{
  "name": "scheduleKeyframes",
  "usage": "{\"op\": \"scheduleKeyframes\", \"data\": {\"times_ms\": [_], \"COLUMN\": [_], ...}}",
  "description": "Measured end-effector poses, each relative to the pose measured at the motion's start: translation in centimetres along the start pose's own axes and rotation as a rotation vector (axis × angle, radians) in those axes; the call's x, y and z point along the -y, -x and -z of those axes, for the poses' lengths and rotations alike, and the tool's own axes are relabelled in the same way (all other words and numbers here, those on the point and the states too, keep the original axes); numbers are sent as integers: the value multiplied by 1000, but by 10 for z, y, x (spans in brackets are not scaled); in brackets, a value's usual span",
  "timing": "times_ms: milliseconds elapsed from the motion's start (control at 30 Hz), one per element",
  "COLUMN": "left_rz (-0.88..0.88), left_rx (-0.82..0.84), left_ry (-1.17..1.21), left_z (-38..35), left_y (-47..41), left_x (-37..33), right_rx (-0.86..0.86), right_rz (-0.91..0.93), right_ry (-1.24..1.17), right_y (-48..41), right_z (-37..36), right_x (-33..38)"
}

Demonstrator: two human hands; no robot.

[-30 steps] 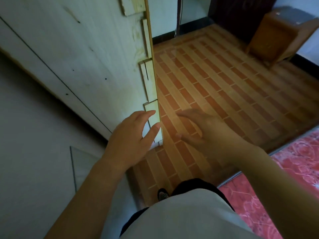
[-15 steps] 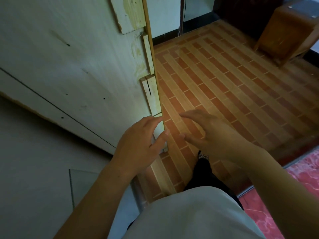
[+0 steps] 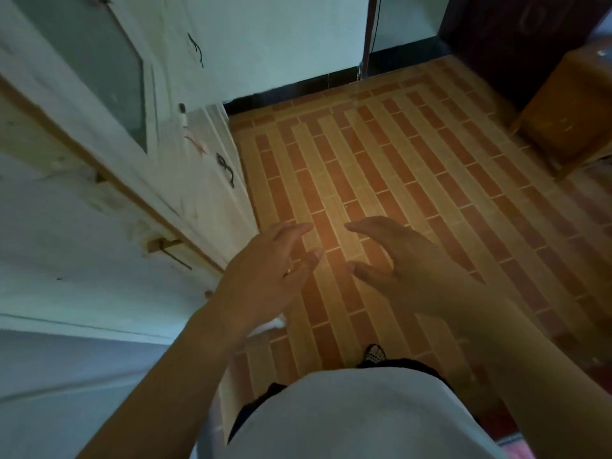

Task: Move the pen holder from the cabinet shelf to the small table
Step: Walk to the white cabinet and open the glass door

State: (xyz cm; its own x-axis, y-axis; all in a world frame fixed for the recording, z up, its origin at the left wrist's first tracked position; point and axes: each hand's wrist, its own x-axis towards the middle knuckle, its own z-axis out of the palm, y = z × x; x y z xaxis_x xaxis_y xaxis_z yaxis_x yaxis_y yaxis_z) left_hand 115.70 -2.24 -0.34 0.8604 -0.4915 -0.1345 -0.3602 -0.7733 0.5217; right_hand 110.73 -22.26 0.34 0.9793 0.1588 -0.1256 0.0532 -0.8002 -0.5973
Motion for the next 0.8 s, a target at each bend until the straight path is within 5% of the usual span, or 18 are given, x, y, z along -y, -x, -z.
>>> {"op": "scheduleKeyframes", "data": {"times_ms": [433,800], "left_rz": [111,134], "left_rx": [-65,-184], "left_ry": [4,95], "left_z": [12,58], "left_y": [-162,-345], "left_x": [-37,11], "right_rx": [130,152], "right_rz": [117,220], "right_ry": [0,138], "right_y": [-126,-331], "right_z": [98,162], "right_x": [-105,-133]}}
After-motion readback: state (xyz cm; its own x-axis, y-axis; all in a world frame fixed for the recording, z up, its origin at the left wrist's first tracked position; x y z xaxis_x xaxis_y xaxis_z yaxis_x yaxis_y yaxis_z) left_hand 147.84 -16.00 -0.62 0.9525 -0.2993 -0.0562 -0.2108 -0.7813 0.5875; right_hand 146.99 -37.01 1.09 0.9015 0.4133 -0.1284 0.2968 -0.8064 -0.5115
